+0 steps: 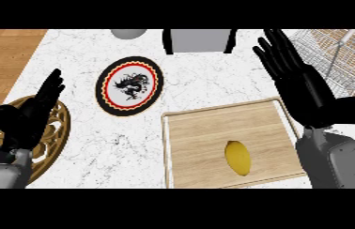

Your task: Pick the lemon from the tray and place it in the tiered basket

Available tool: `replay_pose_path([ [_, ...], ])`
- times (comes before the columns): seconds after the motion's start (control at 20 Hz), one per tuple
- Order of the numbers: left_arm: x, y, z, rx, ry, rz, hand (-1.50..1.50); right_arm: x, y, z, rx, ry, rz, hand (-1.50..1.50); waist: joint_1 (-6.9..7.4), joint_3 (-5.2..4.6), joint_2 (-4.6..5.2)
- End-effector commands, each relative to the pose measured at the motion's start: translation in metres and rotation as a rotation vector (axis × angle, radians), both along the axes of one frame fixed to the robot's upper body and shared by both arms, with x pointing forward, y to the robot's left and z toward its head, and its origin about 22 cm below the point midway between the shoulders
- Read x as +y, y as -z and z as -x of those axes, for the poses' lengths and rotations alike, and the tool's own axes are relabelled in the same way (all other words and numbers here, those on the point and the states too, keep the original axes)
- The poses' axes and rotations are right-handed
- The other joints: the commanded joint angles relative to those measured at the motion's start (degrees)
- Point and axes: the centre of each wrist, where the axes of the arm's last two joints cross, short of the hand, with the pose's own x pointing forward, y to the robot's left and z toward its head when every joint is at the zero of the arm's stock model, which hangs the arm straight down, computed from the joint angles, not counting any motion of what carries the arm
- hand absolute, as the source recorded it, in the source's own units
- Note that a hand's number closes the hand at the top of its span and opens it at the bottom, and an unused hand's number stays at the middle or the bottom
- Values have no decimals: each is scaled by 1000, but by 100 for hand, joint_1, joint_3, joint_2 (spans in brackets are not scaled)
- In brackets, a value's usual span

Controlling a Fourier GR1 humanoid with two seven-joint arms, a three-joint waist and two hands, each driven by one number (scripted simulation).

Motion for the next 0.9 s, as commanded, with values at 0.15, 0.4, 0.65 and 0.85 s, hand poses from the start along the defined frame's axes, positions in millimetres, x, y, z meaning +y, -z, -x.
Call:
replay_pose_path([
  [0.15, 13, -8, 4, -89, -66, -93, 0, -33, 45, 47, 113, 327, -9, 150, -30, -45, 204],
  [0.4, 19, 2, 11, -65, -138, -99, 0, -111, 117, 89, 461, 889, 236, -150, -548, -105, 310],
  [0.65, 6, 13, 9, -62, -119, -105, 0, -74, 119, 154, 407, 1074, 242, -150, -250, -67, 189],
  [0.85, 0, 9, 2, -54, -83, -96, 0, -69, 73, 182, 449, 963, 407, -150, -85, -72, 212],
])
